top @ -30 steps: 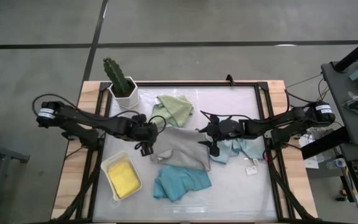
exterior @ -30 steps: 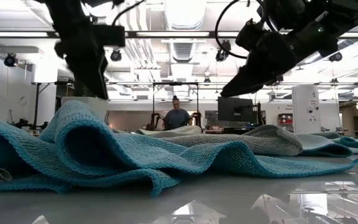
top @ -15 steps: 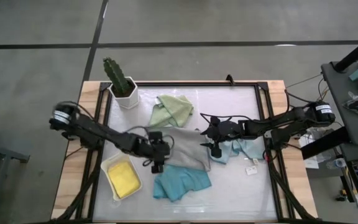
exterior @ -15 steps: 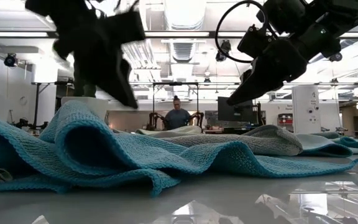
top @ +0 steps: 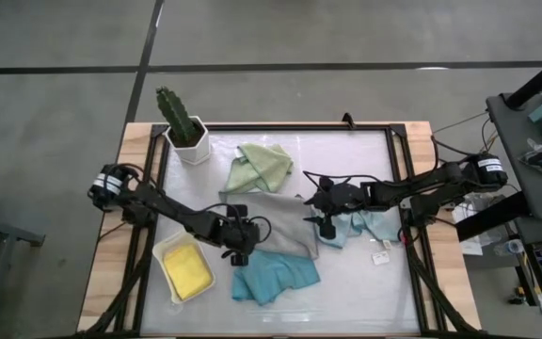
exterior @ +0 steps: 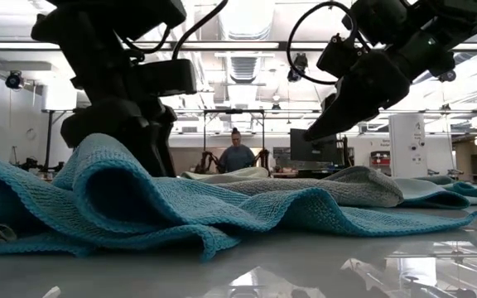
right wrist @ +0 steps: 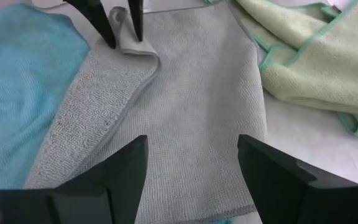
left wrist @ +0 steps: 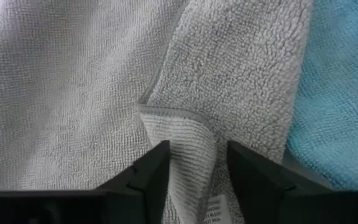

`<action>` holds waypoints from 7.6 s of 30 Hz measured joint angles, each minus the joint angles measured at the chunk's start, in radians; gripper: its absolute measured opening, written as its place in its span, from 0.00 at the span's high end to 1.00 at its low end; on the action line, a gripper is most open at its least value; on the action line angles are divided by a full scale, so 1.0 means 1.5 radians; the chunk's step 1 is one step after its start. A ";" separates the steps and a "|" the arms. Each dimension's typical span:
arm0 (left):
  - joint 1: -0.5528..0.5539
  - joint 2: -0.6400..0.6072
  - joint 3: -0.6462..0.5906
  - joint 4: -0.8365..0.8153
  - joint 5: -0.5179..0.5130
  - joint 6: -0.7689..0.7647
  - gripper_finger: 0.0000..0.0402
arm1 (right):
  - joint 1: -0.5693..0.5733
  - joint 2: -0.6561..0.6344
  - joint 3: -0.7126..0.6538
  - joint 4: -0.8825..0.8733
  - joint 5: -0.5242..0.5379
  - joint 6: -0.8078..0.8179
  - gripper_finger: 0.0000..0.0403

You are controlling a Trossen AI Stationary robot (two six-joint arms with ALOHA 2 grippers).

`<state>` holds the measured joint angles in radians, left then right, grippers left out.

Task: Fold microfiber towels
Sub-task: Fold the gray microfiber towel

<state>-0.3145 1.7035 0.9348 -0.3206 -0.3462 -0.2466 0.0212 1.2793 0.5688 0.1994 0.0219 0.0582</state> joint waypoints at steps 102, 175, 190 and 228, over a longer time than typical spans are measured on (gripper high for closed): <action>-0.122 -0.189 -0.002 -0.098 0.157 -0.129 1.00 | 0.181 0.241 0.523 -0.680 -0.103 0.069 0.98; 0.075 -0.179 -0.164 -0.127 -0.066 -0.132 0.88 | -0.070 0.240 0.352 -0.335 -0.037 -0.170 0.89; 0.072 -0.199 -0.104 -0.124 -0.043 -0.142 0.92 | -0.042 0.235 0.338 -0.323 -0.090 -0.069 0.89; -0.023 -0.089 -0.101 0.128 -0.020 -0.164 0.92 | 0.030 0.345 0.323 -0.156 -0.066 -0.151 0.89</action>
<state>-0.3489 1.5700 0.7830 -0.1279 -0.3759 -0.4923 0.0667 1.7961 1.0538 -0.0350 -0.0776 -0.1677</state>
